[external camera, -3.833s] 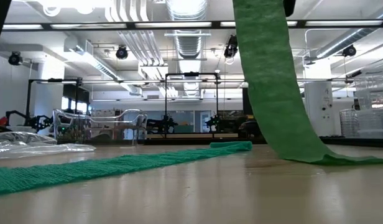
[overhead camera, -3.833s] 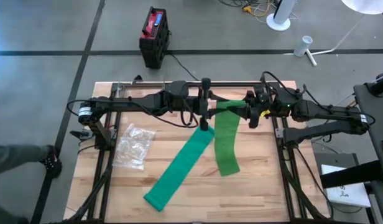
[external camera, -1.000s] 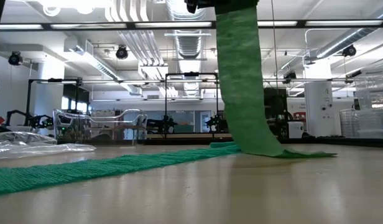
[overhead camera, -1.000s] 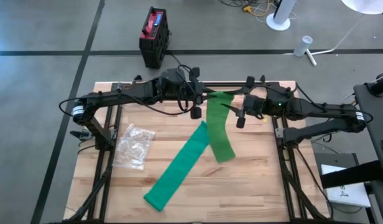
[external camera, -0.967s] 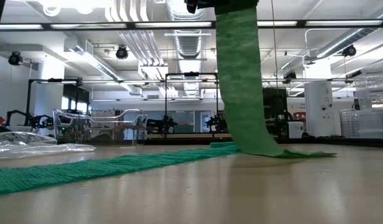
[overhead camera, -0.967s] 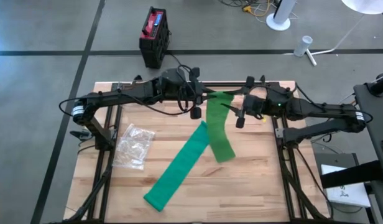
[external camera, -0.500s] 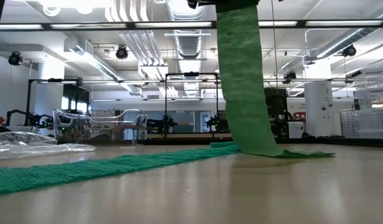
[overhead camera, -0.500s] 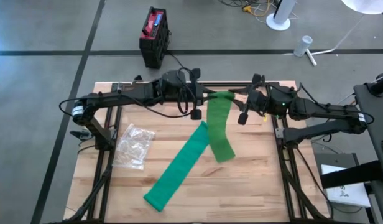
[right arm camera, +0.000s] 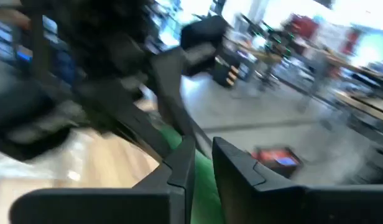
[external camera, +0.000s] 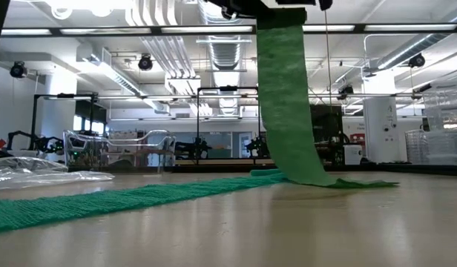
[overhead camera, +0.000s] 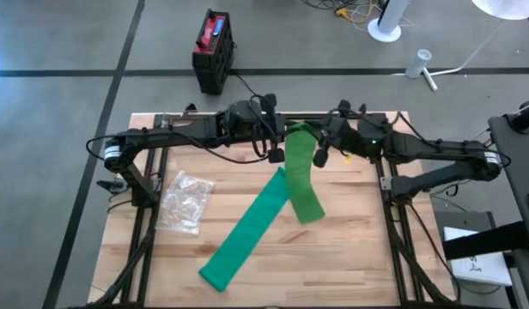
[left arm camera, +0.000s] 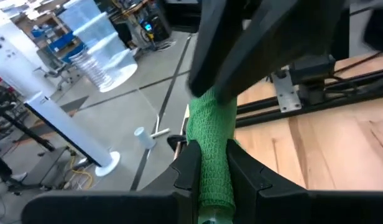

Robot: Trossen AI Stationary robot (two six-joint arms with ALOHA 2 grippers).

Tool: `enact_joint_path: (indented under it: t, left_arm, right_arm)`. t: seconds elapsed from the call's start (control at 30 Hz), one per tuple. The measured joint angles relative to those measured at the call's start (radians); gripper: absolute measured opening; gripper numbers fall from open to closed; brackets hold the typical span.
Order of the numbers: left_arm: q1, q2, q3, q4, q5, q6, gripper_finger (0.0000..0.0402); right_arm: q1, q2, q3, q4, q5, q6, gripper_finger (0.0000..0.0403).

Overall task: Roll bandage
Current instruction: Roll the green bandage

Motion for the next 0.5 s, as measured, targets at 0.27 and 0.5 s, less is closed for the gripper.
enact_joint_path:
  t: [0.27, 0.5]
  left_arm:
    - [-0.001, -0.011, -0.001, -0.041, -0.008, 0.0, 0.0041]
    - [-0.002, -0.012, -0.001, -0.03, 0.0, 0.003, 0.0041]
  right_arm:
    - [0.001, 0.002, 0.043, -0.14, 0.105, 0.027, 0.0032]
    - [-0.001, -0.06, 0.046, -0.148, 0.137, 0.045, 0.0029]
